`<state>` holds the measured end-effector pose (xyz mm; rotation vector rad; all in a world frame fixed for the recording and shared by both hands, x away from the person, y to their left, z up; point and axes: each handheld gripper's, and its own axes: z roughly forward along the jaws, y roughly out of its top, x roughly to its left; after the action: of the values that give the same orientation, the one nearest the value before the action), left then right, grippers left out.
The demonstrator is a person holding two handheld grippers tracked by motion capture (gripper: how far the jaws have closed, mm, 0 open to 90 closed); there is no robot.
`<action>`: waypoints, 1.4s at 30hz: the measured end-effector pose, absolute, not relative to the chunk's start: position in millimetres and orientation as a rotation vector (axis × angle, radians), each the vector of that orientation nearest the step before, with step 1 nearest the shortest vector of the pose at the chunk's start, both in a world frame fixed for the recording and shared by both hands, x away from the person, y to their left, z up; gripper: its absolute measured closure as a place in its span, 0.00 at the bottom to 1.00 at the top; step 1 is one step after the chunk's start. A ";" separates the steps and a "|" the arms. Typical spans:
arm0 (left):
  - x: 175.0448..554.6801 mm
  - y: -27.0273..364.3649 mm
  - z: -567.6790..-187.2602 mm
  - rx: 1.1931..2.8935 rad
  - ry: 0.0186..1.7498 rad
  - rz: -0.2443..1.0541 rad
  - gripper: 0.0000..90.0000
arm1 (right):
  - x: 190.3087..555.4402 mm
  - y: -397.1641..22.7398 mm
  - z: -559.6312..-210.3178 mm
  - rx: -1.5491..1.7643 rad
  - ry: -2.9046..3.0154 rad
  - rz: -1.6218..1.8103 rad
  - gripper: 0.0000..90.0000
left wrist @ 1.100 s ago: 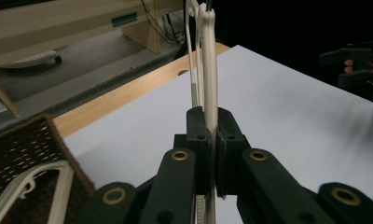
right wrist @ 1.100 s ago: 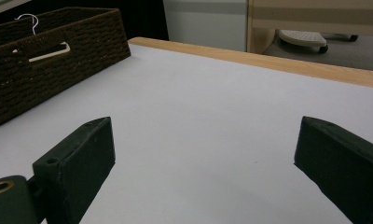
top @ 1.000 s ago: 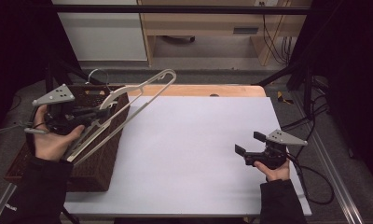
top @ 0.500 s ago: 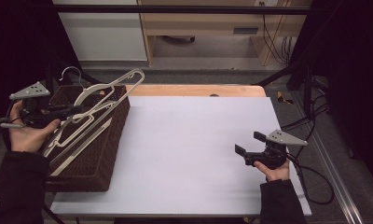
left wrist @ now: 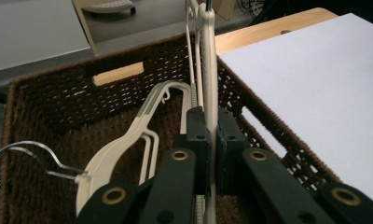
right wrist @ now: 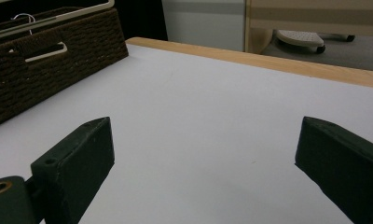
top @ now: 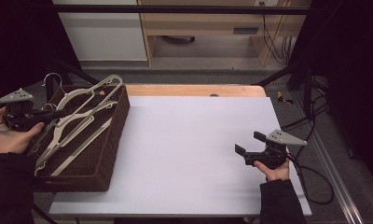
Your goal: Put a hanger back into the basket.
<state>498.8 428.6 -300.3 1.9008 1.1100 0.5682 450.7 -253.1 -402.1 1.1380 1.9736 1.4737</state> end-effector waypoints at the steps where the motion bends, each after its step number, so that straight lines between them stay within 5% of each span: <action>1: 498.4 431.1 -301.7 1.898 1.109 0.561 0.96 | 450.8 -253.0 -402.3 1.140 1.975 1.475 0.05; 20: 498.7 436.2 -327.5 1.967 1.139 0.490 0.96 | 451.4 -251.6 -403.7 1.149 1.977 1.481 0.05; 37: 503.6 441.5 -383.2 1.935 1.341 0.411 0.92 | 451.9 -250.7 -404.8 1.149 1.984 1.472 0.05; 40: 503.2 444.7 -382.8 1.893 1.398 0.441 0.88 | 452.1 -250.3 -405.0 1.149 1.984 1.475 0.05; 42: 502.3 445.1 -382.5 1.869 1.428 0.504 0.76 | 451.8 -250.2 -405.2 1.146 1.991 1.476 0.05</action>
<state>502.3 445.1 -382.5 1.8687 1.4279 0.5043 451.8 -250.2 -405.2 1.1457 1.9911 1.4764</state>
